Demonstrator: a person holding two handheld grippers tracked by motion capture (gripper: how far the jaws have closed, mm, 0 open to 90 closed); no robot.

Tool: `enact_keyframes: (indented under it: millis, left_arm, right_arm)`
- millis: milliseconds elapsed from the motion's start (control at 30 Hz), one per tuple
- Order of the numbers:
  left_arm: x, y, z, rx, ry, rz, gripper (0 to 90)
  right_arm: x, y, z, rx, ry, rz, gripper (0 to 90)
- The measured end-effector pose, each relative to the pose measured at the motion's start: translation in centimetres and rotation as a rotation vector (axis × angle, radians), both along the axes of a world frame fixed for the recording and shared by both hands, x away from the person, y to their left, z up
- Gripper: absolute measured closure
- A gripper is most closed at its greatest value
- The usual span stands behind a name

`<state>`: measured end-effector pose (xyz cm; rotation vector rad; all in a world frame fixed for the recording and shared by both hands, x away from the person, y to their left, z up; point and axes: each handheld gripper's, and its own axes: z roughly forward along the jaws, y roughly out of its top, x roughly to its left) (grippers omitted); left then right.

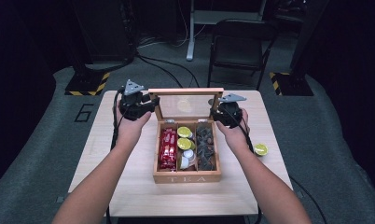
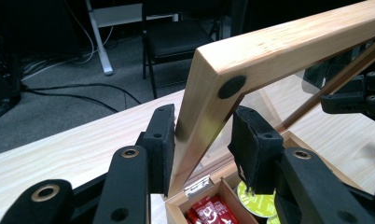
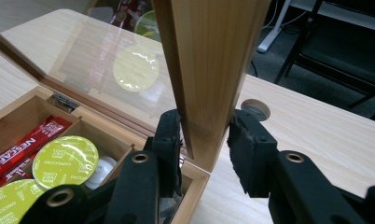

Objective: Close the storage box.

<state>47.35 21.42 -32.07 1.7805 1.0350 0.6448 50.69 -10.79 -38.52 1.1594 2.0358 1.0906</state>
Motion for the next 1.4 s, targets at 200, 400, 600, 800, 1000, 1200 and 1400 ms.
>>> enact_keyframes:
  millis: [200, 400, 600, 800, 1000, 1200, 1400]
  left_arm:
    - [-0.4, 0.5, -0.4, -0.046, 0.01, -0.013, 62.2]
    - [-1.3, 0.8, -0.9, -0.037, 0.002, -0.043, 61.7]
    - [-2.5, 1.1, -1.6, -0.041, 0.0, -0.073, 61.2]
    - [-3.5, 1.2, -2.2, -0.03, -0.008, -0.091, 60.8]
    - [-4.5, 1.4, -3.1, -0.056, -0.002, -0.103, 59.7]
    - [-5.4, 1.4, -3.6, -0.029, -0.001, -0.113, 59.6]
    - [-6.4, 1.5, -4.3, -0.029, 0.02, -0.128, 59.0]
  right_arm:
    - [-0.5, -0.4, -0.1, 0.03, 0.015, 0.013, 59.8]
    - [-1.9, -0.7, -0.3, 0.045, 0.002, 0.029, 56.6]
    - [-3.5, -1.1, -0.5, 0.088, 0.003, 0.052, 52.3]
    - [-4.9, -1.6, -0.8, 0.134, 0.005, 0.067, 51.7]
    - [-6.6, -2.1, -0.4, 0.177, -0.016, 0.095, 48.9]
    - [-7.4, -2.5, -0.4, 0.182, -0.027, 0.083, 47.9]
    - [-8.1, -3.1, 0.0, 0.198, -0.024, 0.101, 46.9]
